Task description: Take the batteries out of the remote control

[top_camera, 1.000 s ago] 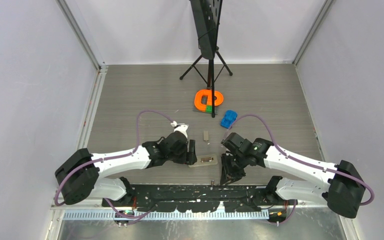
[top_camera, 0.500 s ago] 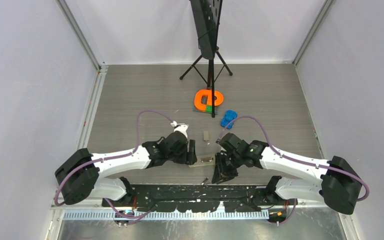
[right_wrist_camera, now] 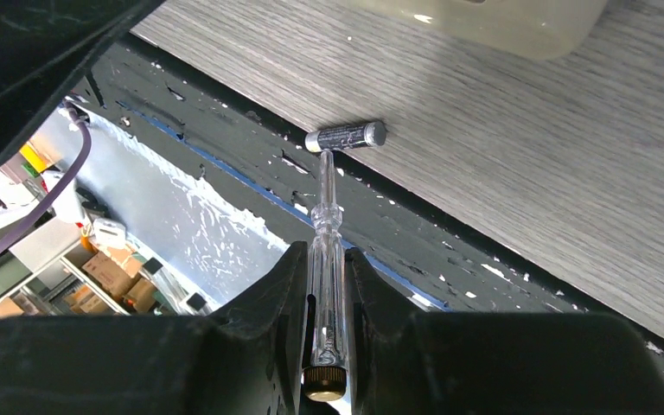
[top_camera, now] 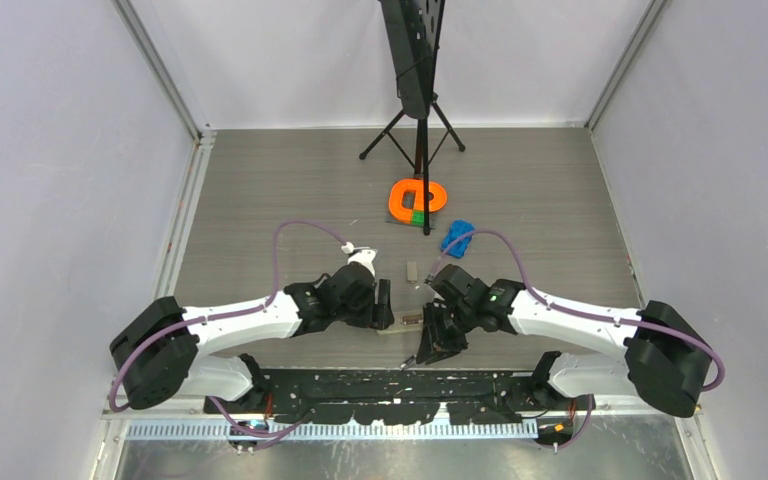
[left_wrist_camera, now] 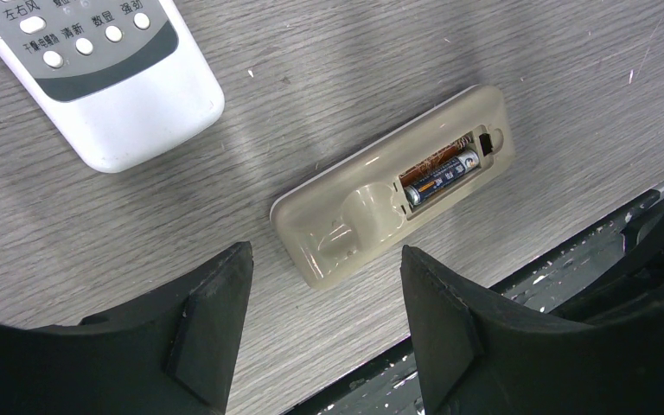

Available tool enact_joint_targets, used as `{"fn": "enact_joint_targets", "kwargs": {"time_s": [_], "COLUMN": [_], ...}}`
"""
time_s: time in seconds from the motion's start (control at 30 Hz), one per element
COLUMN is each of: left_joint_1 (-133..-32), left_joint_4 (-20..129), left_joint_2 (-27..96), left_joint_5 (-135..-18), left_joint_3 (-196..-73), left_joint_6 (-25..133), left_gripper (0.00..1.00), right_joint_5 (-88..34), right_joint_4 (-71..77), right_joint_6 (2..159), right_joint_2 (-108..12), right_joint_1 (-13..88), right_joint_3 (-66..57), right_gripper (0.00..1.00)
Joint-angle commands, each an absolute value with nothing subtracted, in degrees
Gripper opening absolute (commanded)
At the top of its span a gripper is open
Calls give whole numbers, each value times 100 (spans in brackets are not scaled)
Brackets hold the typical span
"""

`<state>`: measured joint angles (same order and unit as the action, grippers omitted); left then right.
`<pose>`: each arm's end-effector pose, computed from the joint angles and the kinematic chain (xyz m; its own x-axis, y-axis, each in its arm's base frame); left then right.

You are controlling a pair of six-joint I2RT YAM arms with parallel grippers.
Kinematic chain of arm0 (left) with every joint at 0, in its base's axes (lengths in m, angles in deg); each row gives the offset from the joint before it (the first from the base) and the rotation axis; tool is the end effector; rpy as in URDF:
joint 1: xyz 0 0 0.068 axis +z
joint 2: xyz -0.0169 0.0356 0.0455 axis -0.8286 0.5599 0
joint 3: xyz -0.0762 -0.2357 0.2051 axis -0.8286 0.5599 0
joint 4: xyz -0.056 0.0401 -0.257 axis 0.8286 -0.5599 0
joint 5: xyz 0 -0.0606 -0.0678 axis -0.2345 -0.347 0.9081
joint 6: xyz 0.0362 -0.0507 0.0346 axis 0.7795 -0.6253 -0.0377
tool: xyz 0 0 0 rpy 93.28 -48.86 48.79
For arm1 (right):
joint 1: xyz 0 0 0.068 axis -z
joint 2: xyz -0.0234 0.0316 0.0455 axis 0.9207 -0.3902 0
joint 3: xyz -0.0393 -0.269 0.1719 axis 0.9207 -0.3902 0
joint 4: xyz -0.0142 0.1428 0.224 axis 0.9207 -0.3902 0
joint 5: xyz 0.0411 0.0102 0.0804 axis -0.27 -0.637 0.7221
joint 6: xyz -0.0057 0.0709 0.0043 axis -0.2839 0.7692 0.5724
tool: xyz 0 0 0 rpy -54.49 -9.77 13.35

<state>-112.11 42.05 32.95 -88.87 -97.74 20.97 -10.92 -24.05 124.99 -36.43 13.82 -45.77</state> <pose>0.1444 -0.2080 0.2082 -0.8610 0.0221 -0.5082 0.2761 0.8594 -0.4304 0.1063 0.1808 0.2002 -0.9916 -0.1283 -0.0155 -0.1135 0.8070 0.5795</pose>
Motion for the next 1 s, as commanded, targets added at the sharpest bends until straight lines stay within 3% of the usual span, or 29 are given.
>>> {"fn": "enact_joint_targets", "kwargs": {"time_s": [0.0,0.57,0.97], "left_joint_1": [-11229,-11229,-11229], "left_joint_4": [4258,4278,4231], "left_joint_2": [3218,3255,3156], "left_joint_5": [-8976,-8958,-8769], "left_joint_3": [-9756,-9778,-9776], "left_joint_6": [2077,2070,2294], "left_gripper": [66,66,69], "right_joint_5": [-1291,-1591,-3383], "right_joint_4": [-2326,-3306,-4797], "right_joint_6": [12408,12060,11255], "right_joint_2": [-3328,-2911,-2632], "right_joint_1": [1378,1456,1501], "right_joint_3": [-4279,-3834,-2741], "right_gripper": [0,0,0]}}
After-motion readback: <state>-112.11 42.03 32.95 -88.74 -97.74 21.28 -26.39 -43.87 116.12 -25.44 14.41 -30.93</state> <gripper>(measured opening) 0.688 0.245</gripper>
